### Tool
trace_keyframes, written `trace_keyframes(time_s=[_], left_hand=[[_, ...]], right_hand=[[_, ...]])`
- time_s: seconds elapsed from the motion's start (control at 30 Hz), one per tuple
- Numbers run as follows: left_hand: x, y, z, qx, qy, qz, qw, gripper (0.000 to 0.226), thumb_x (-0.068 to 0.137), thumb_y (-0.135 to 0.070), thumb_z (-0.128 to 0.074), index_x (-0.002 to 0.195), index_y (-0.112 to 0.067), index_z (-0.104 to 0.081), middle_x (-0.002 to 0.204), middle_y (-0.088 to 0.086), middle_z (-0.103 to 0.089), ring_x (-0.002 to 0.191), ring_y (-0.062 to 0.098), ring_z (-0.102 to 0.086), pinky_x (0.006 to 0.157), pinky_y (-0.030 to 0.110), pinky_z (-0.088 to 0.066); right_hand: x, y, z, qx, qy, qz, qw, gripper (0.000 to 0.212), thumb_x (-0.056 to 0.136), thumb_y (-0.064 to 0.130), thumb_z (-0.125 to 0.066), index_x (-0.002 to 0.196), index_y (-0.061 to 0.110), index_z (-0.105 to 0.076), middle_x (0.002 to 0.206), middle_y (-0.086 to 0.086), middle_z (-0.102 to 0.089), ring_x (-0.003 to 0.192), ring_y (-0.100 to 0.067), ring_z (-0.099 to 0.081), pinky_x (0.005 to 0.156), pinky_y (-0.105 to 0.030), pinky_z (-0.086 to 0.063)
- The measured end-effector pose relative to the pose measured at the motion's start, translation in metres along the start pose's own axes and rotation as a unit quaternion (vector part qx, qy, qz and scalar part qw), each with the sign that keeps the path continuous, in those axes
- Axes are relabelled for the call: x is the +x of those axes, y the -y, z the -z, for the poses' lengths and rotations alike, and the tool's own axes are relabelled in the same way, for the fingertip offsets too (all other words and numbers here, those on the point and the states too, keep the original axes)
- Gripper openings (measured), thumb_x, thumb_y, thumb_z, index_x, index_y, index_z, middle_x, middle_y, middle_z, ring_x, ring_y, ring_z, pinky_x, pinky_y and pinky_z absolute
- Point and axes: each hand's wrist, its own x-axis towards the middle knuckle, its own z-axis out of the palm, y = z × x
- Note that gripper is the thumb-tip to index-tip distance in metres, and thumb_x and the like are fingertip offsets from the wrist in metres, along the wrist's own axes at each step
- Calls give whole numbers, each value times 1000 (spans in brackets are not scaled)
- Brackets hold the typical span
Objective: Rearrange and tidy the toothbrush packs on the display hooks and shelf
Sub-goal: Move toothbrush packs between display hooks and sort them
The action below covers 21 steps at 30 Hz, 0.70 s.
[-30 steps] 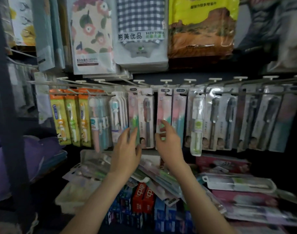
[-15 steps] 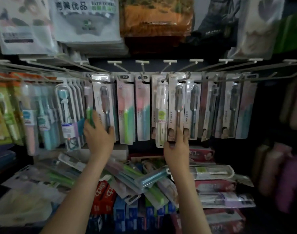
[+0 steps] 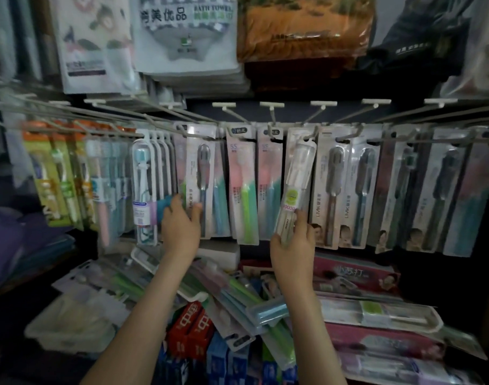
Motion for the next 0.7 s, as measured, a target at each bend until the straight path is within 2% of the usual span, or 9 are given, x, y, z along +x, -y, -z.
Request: trace_keyframes(time_s=[0.1,0.2,0.3,0.4,0.5,0.6,0.7], left_hand=[[-9,-6,4,6,-6,-25,1000,58,96,-23,-52,146,-9,-27,135,18,-45,115,32,-51,89,35,-42],[-21,-11,7,34,5,-62,997,71,92,-17,-57,149,-11,-16,142,16,-37,122,29,-47,95,36,-41],[-35,-17,6,57,19,-89,994,77,91,-19,-58,150,-13,-10,150,12,-26,135,27,-33,105,33,-33],[-44,-21,5,60,25,-118,991,75,92,-20,-58,151,-15,-11,153,10,-20,134,24,-32,95,20,-25],[-48,-24,2,48,48,-136,988,71,92,-18,-56,150,-18,-16,151,10,-21,135,24,-31,100,21,-22],[-57,-30,-3,28,79,-151,985,65,93,-18,-55,148,-20,-23,148,8,-26,136,24,-30,108,29,-26],[-67,-35,-6,6,125,-176,976,60,92,-16,-55,146,-23,-28,145,5,-32,131,21,-37,101,24,-28]], right_hand=[[5,-2,-10,-22,-31,5,999,72,87,1,-58,147,10,-21,138,-16,-35,125,-30,-34,102,-39,-35],[16,-4,-14,-50,-60,0,997,72,89,10,-60,147,6,-18,141,-18,-34,126,-30,-35,101,-38,-36],[28,-2,-11,-55,-69,-10,996,71,92,18,-58,148,6,-15,147,-18,-31,129,-32,-36,99,-39,-39],[36,0,-2,-53,-65,-18,996,61,93,20,-57,143,7,-26,140,-16,-39,121,-32,-46,88,-40,-46],[37,-2,7,-8,-60,-32,998,50,89,20,-62,131,5,-40,126,-10,-48,107,-25,-54,81,-34,-50],[32,-1,14,21,-71,-38,997,43,85,20,-67,120,6,-47,112,-6,-54,99,-19,-56,80,-30,-49],[28,6,17,19,-89,-35,995,45,83,17,-69,119,3,-48,111,-9,-54,98,-21,-55,83,-35,-49]])
